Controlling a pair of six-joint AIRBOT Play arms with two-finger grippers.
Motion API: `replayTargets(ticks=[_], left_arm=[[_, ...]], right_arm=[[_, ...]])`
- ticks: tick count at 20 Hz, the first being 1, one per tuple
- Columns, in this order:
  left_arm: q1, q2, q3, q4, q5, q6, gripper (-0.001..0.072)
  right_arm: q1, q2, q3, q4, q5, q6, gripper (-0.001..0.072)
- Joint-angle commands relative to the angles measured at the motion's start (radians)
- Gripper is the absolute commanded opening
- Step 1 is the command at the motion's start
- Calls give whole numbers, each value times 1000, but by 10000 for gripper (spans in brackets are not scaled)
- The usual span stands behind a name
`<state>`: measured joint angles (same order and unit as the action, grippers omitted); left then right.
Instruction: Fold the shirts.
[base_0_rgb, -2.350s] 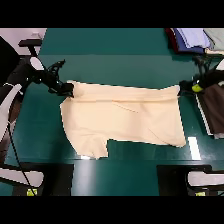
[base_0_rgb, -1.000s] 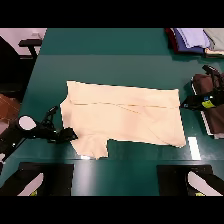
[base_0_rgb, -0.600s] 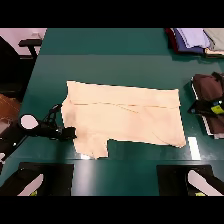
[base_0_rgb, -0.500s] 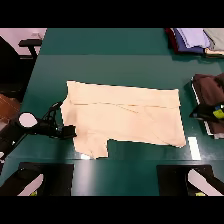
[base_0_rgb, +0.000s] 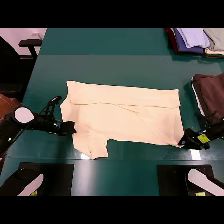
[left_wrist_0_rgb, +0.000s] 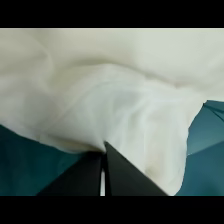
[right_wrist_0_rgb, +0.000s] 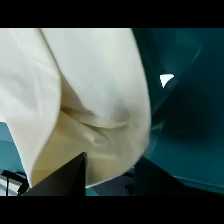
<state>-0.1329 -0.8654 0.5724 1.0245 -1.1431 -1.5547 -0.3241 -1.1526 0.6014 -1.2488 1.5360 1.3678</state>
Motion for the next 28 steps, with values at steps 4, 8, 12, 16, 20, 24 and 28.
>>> replayTargets(ticks=[4, 8, 12, 16, 20, 24, 28], left_arm=[[0, 8, 3, 46, -173, 10, 24], [0, 164, 23, 72, -261, -70, 24], [0, 240, 134, 70, -364, -106, 24], [0, 149, 236, 212, -228, -86, 24], [1, -87, 366, 331, -52, -81, 26], [1, -331, 521, 330, 109, -33, 27], [1, -488, 601, 330, 241, -34, 27]], right_arm=[[86, 77, 67, 12, 2, 0, 13], [86, 241, 113, -96, 122, 10, 13], [91, 359, 172, -132, 137, 55, 12], [204, 252, 288, -133, 22, 57, 12], [276, -12, 492, -130, -63, 73, 12], [316, -263, 703, -128, -64, 73, 13], [325, -429, 863, -30, -78, 72, 14]])
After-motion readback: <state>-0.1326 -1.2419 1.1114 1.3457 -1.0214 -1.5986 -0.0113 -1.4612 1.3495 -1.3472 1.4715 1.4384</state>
